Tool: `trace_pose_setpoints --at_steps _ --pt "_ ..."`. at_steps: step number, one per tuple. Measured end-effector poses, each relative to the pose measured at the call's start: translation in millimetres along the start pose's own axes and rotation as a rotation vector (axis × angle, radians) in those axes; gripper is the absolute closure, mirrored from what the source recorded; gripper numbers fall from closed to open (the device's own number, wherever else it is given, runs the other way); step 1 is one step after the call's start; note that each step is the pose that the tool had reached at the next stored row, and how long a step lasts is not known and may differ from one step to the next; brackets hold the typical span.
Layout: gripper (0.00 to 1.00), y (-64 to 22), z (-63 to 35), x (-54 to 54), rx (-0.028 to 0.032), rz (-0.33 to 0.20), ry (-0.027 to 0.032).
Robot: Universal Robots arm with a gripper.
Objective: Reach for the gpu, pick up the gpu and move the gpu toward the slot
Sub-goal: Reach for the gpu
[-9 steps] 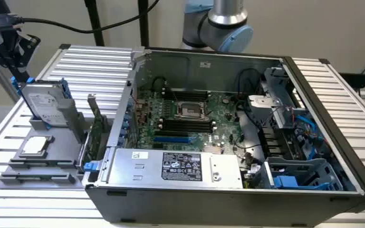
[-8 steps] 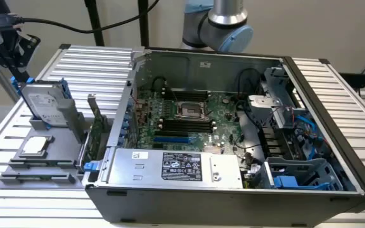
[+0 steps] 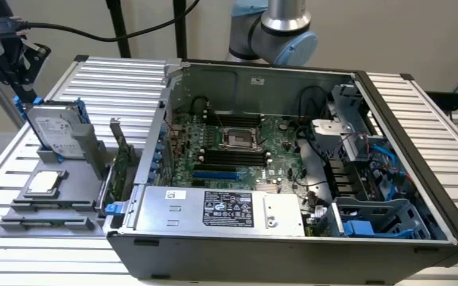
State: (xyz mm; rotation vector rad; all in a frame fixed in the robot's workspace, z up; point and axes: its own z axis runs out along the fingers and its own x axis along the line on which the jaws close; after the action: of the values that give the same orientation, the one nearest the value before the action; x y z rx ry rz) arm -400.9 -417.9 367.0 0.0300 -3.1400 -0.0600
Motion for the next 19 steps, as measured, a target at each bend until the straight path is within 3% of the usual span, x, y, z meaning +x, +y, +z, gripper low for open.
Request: trace_pose_setpoints --at_steps 5,8,19 --pt "0.89 -1.4 0.0 -0.5 0.0001 0.0 0.0002" --pt "0.89 -10.1 0.0 -6.4 0.0001 0.0 0.0003" --pt "0.89 -34.3 6.5 -46.9 0.0 0.0 0.0002"
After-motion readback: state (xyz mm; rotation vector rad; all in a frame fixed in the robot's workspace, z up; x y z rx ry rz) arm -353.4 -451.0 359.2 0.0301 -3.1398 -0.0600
